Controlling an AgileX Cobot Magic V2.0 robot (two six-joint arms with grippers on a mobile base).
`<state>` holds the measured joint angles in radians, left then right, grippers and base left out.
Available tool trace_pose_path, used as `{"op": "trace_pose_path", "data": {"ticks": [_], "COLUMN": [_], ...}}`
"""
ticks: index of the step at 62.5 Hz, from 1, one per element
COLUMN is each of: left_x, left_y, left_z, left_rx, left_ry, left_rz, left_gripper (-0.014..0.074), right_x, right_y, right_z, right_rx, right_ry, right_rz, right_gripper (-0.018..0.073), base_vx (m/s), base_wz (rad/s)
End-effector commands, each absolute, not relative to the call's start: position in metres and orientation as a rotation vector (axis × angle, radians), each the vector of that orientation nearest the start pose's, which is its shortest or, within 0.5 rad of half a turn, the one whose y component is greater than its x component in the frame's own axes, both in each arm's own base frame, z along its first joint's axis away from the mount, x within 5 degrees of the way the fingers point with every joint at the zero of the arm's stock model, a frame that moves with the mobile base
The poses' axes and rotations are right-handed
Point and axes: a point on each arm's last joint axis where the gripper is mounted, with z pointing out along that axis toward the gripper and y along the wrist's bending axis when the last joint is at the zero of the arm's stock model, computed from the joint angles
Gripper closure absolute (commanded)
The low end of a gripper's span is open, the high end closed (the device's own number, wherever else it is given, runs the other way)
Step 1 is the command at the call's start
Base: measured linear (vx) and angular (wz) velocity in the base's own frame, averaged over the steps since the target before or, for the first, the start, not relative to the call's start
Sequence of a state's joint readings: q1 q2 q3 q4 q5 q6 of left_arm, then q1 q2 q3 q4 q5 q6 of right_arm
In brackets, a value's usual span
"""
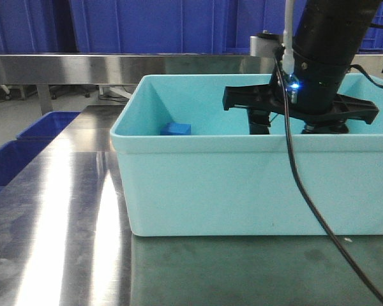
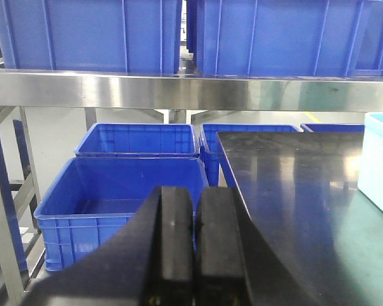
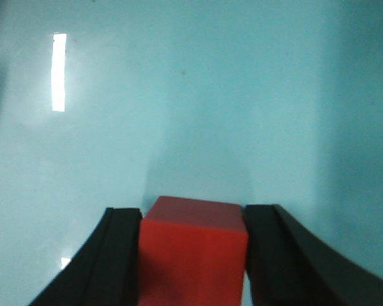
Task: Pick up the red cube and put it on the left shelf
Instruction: 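Close the right gripper on the red cube, then lift the red cube out of the tub with the right gripper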
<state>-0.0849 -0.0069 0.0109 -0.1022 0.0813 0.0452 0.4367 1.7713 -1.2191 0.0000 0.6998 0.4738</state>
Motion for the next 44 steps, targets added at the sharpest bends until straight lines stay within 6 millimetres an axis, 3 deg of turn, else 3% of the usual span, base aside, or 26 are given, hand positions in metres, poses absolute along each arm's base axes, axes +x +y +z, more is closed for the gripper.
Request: {"op": "trace_pose_path", "data": {"ticks": [1, 6, 13, 25, 44], "left_x": [0.056, 0.056, 0.056, 0.056, 0.056], "left_y": [-0.005, -0.005, -0.005, -0.005, -0.005], "left_z": [0.203, 0.203, 0.203, 0.203, 0.203], "left_rx": [0.018, 0.018, 0.018, 0.018, 0.018], "left_ry": [1.494, 1.494, 1.494, 1.494, 1.494], "left_rz": [-0.126, -0.126, -0.126, -0.126, -0.126], "left_gripper": [0.0495, 0.0495, 0.0495, 0.0495, 0.0495], "right_x": [0.333, 0.332, 0.332, 0.319, 0.274], "right_y": [0.155, 0.154, 0.154, 0.146, 0.089], "right_z": [0.242, 0.243, 0.253, 0.296, 0.368], "right_rx": [0.039, 0.038, 0.019, -0.098, -0.153], "right_ry": [2.661, 2.661, 2.645, 2.53, 2.386], "right_rz": [0.295, 0.295, 0.298, 0.287, 0.049], "right_gripper": [0.0343, 0.0426, 0.044, 0.044, 0.044], "base_vx": [0.0, 0.0, 0.0, 0.0, 0.0], "base_wz": [0.0, 0.0, 0.0, 0.0, 0.0]}}
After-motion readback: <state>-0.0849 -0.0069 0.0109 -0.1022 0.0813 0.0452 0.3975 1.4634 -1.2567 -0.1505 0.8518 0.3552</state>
